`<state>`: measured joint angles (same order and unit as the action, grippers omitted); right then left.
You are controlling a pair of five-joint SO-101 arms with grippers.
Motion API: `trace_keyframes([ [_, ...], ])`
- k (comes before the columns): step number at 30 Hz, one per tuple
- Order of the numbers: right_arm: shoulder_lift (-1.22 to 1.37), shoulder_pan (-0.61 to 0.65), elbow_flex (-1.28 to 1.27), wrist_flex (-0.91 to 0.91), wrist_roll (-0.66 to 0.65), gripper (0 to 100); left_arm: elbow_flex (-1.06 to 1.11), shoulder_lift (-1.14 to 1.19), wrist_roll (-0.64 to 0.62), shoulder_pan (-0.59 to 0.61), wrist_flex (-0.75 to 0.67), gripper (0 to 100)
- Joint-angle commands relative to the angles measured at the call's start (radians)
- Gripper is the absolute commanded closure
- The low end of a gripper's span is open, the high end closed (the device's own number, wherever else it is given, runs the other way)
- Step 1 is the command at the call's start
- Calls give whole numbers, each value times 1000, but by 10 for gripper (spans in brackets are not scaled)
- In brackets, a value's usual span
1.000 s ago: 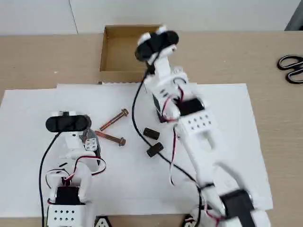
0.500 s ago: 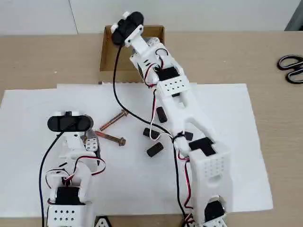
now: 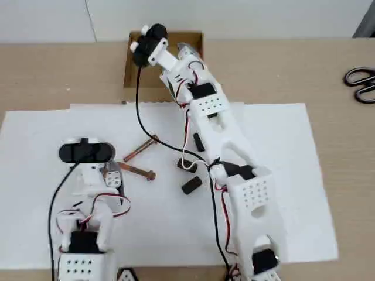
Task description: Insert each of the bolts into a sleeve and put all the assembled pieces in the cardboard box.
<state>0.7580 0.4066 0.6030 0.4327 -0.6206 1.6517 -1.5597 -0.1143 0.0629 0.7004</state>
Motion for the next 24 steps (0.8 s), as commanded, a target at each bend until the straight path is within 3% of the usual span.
trace_keyframes([
  [1, -59, -4, 57, 53, -11, 913, -2, -8, 5, 6, -21, 994],
  [5, -168, 21, 64, 219, -5, 998, -2, -8, 5, 6, -21, 994],
  [24, -593, 33, 66, 1096, 416, 995, -2, -8, 5, 6, -21, 994],
])
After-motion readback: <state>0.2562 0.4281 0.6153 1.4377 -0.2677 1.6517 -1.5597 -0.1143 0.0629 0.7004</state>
